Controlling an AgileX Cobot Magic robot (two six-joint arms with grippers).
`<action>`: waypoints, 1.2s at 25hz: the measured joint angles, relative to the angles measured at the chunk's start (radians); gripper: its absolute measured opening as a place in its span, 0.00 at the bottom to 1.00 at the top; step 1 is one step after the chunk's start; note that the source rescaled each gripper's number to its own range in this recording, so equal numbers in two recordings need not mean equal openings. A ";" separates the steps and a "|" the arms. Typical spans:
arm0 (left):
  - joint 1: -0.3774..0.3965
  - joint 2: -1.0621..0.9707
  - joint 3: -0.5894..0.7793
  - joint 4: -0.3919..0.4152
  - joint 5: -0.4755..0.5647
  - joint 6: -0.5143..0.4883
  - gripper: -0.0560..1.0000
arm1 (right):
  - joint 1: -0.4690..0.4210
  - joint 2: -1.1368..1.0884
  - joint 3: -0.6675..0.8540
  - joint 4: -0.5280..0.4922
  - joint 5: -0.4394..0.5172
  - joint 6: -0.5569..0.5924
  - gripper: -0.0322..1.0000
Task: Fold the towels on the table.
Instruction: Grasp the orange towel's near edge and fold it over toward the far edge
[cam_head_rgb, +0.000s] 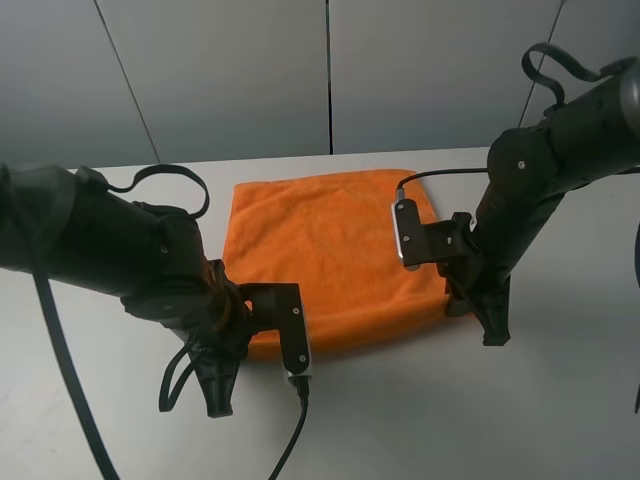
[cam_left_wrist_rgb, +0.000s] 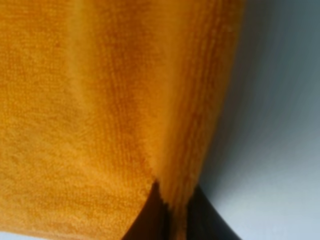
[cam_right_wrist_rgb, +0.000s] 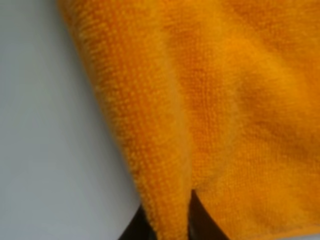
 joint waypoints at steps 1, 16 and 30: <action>0.000 -0.007 0.002 0.020 0.010 0.000 0.06 | 0.000 -0.016 0.000 0.005 -0.001 0.005 0.03; 0.057 -0.224 0.016 0.255 0.137 0.004 0.05 | 0.002 -0.202 0.001 0.199 0.059 0.013 0.03; 0.187 -0.241 0.010 0.604 0.065 -0.107 0.05 | 0.004 -0.157 -0.139 0.180 -0.001 -0.007 0.03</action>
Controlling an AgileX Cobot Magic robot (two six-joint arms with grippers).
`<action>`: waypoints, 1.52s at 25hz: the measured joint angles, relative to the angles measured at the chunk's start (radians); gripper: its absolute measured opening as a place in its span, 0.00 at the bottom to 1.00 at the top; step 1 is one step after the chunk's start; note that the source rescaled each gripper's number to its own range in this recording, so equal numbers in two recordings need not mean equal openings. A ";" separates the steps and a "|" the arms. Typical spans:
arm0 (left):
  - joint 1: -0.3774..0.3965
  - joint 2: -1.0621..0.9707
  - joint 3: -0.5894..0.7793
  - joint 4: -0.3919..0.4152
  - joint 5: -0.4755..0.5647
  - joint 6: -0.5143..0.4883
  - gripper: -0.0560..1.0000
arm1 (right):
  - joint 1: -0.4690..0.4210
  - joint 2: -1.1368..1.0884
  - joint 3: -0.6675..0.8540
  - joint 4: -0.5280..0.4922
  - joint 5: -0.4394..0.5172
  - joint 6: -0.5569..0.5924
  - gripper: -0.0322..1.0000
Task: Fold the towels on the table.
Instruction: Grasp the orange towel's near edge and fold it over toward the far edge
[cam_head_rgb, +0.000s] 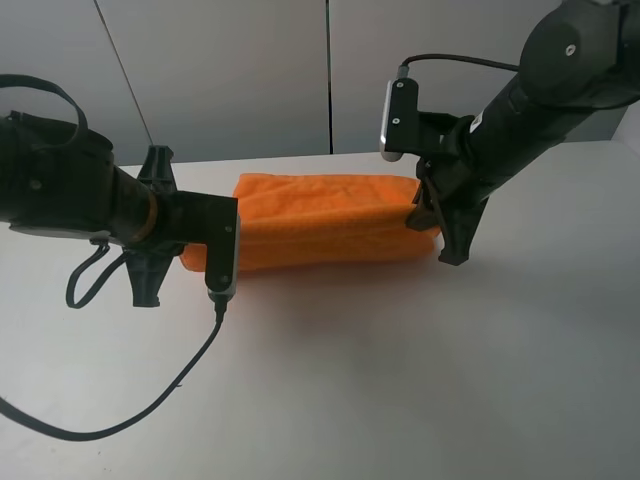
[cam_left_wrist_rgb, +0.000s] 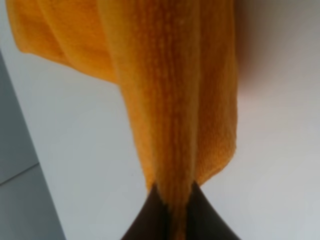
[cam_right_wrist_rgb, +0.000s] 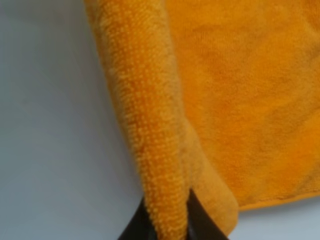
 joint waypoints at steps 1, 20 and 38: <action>0.005 0.000 -0.009 0.016 -0.002 -0.006 0.05 | 0.000 0.012 -0.011 -0.013 0.000 0.000 0.03; 0.136 0.084 -0.074 0.596 -0.111 -0.519 0.05 | -0.036 0.103 -0.059 -0.075 -0.223 -0.011 0.03; 0.145 0.328 -0.304 0.647 -0.057 -0.648 0.05 | -0.065 0.197 -0.059 -0.081 -0.347 -0.004 0.03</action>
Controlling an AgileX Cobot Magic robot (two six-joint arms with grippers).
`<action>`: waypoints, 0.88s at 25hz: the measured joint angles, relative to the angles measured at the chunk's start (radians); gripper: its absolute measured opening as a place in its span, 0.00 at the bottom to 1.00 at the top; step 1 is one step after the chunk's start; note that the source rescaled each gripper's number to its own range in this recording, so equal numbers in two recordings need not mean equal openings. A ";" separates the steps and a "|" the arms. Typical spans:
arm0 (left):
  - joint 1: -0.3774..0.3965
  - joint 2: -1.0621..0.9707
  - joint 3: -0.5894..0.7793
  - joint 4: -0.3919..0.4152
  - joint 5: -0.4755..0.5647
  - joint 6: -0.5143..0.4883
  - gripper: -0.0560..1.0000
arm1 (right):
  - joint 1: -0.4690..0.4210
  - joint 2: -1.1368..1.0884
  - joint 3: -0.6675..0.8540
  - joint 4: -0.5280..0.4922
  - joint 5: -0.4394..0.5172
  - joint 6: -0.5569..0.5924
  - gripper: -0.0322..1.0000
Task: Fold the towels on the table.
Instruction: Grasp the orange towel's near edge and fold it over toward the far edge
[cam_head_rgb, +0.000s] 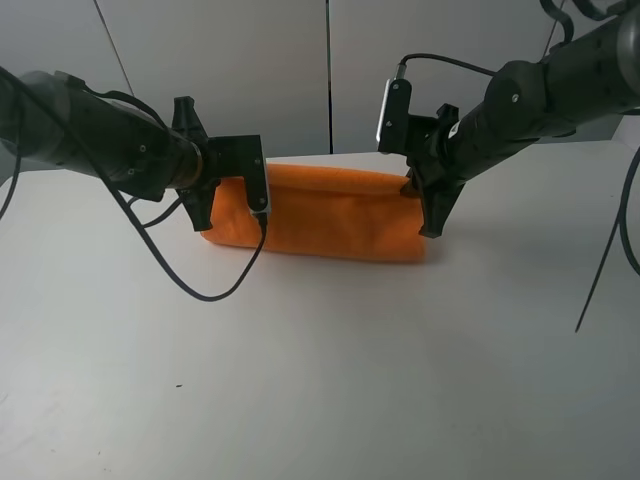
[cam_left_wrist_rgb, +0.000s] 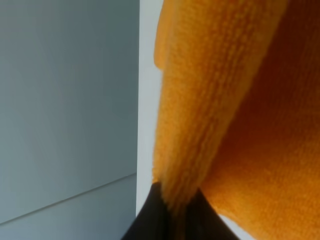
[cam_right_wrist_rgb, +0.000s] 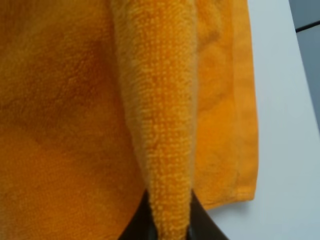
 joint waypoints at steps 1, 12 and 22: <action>0.000 0.012 -0.011 0.000 0.000 0.000 0.05 | -0.007 0.007 0.000 0.000 0.000 0.003 0.03; 0.023 0.096 -0.102 0.000 -0.042 -0.023 0.05 | -0.021 0.030 0.000 0.000 -0.044 0.011 0.03; 0.028 0.134 -0.121 0.000 -0.082 -0.040 0.05 | -0.029 0.106 0.000 0.000 -0.086 0.001 0.03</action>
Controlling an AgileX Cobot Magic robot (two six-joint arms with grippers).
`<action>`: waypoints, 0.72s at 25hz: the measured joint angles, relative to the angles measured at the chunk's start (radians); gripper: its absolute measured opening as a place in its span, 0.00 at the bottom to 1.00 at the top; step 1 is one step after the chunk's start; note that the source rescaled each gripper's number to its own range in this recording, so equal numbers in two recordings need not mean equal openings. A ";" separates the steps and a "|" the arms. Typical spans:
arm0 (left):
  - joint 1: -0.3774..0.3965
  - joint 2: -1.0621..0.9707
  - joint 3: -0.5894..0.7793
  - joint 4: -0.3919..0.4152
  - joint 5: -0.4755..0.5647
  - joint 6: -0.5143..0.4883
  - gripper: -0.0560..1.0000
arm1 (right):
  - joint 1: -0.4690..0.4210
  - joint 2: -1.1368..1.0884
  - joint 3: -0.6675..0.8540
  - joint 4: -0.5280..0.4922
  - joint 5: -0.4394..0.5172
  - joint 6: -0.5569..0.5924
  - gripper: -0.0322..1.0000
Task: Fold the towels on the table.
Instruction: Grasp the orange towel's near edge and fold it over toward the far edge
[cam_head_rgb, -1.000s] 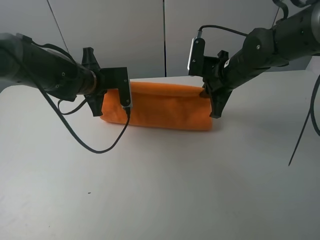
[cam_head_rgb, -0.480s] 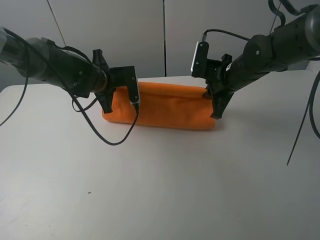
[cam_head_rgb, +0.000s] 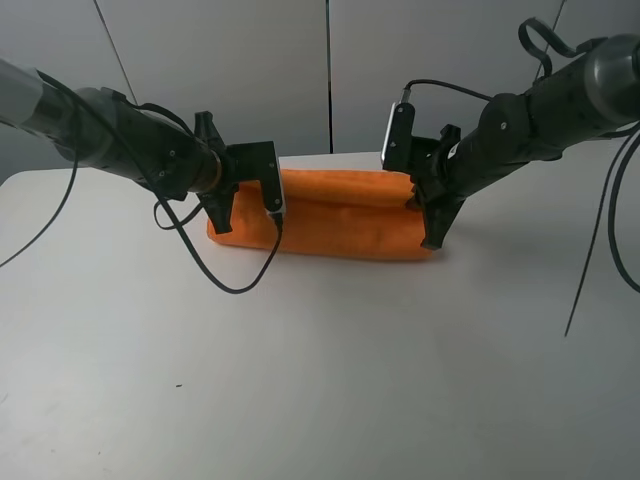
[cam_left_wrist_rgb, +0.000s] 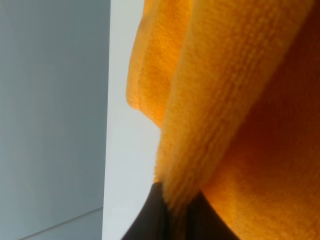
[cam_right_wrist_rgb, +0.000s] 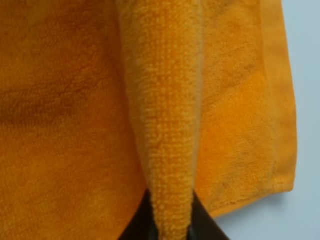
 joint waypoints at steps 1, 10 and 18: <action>0.002 0.002 0.000 0.000 -0.005 -0.006 0.05 | 0.000 0.006 0.000 0.000 -0.008 0.000 0.03; 0.010 0.022 -0.044 0.000 -0.014 -0.011 0.07 | 0.000 0.014 0.000 0.000 -0.032 0.000 0.03; 0.021 0.022 -0.058 -0.004 -0.005 -0.049 0.62 | -0.001 0.014 0.000 -0.002 -0.073 0.003 0.63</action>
